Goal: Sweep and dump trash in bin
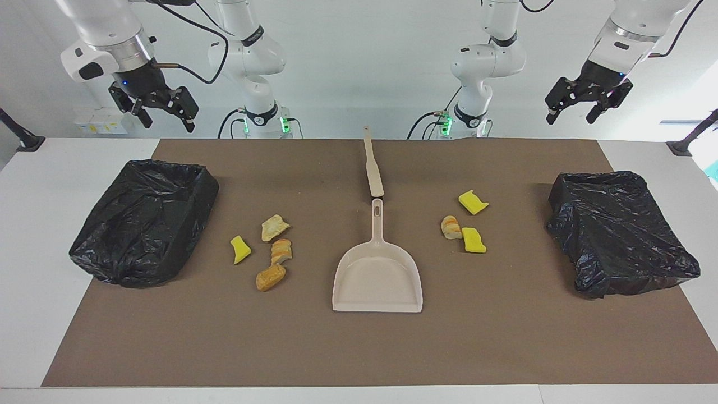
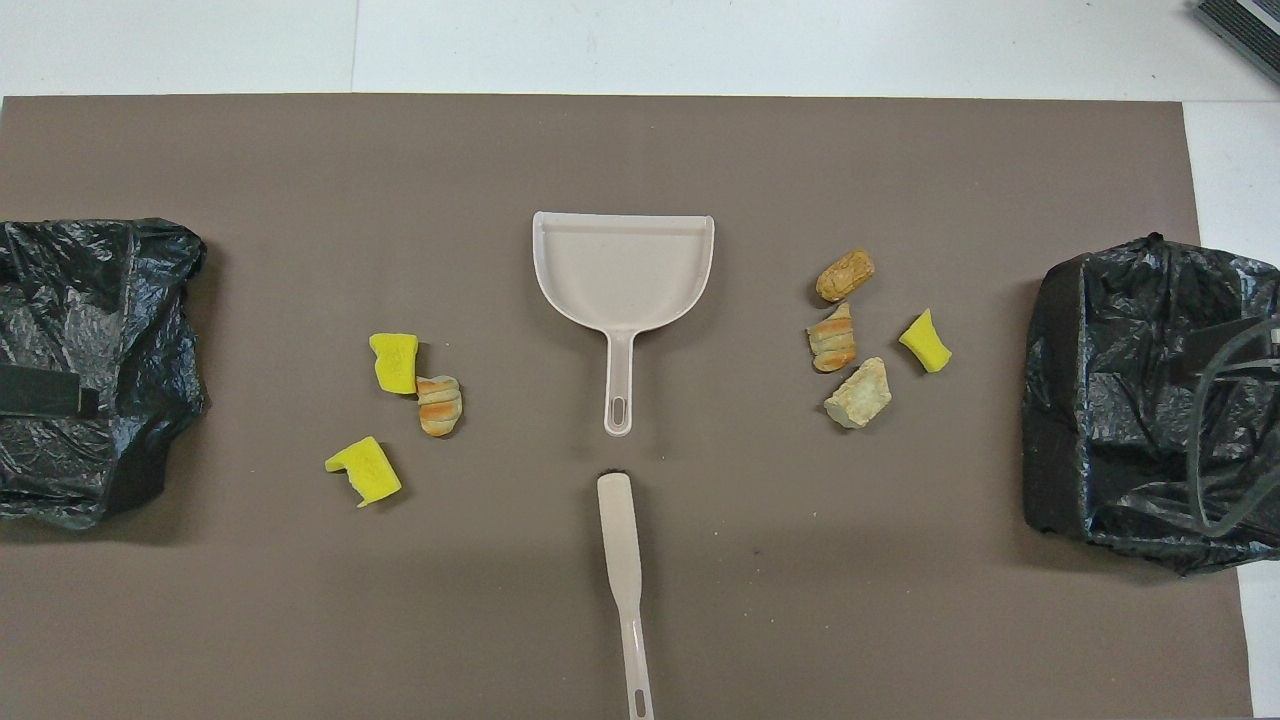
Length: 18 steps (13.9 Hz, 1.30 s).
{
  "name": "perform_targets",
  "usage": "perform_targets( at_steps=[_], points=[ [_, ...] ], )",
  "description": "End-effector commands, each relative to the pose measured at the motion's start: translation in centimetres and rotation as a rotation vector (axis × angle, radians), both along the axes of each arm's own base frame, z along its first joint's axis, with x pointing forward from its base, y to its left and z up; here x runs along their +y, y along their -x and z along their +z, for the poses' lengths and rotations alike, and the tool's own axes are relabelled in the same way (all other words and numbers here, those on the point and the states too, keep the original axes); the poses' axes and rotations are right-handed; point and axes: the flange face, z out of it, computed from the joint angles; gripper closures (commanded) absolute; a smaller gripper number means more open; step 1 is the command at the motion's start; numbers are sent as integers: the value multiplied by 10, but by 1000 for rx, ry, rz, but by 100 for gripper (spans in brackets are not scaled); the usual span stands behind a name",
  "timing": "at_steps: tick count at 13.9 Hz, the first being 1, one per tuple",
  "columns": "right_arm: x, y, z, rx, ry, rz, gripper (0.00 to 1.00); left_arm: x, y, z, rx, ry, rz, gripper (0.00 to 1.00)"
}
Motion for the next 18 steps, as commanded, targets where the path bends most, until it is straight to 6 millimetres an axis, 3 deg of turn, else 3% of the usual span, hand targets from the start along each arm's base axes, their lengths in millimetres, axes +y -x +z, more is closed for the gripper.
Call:
perform_targets(
  at_steps=[1,15,18],
  points=[
    [1,5,-1,7,-12,-27,0,1,5,-1,-2,12,5,0],
    [4,9,-4,18,-14,-17,0,-5,5,-3,-6,15,-9,0],
    [4,9,-6,15,-12,-11,0,-25,9,-9,5,14,-36,0]
  ],
)
